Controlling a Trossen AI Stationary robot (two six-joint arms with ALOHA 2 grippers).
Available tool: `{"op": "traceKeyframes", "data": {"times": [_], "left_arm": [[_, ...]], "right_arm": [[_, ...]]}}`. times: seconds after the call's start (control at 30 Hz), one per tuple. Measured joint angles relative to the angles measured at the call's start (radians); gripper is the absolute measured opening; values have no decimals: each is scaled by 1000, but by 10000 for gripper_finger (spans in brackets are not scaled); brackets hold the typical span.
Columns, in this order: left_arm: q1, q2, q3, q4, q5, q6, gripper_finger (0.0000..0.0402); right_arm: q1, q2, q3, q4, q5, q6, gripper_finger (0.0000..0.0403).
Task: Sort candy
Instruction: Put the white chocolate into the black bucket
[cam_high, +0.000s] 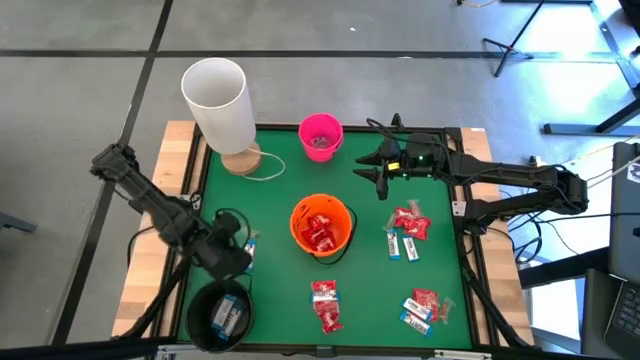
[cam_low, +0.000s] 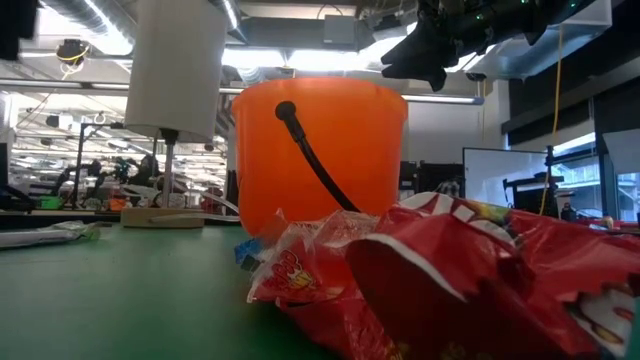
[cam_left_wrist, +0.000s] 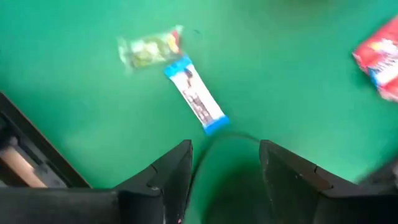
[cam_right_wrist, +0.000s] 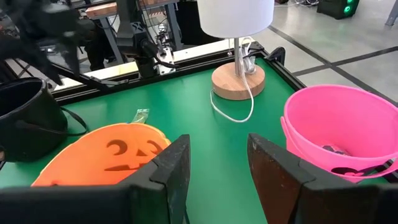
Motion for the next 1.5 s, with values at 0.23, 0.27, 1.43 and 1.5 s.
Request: {"op": "traceKeyframes", "data": {"times": [0.23,0.27,1.43,1.5], "left_arm": [[149,2,-175,188,79,94,177],[163,2,-208,226,97,95,177],[233,133,-534,692,206,-17,176],[238,134,-534,693,209,-18,176]], "right_arm": [[0,0,0,0,0,-1,156],[0,0,0,0,0,-1,156],[0,0,0,1,-2,-2,156],[0,0,0,0,-1,-2,156]]}}
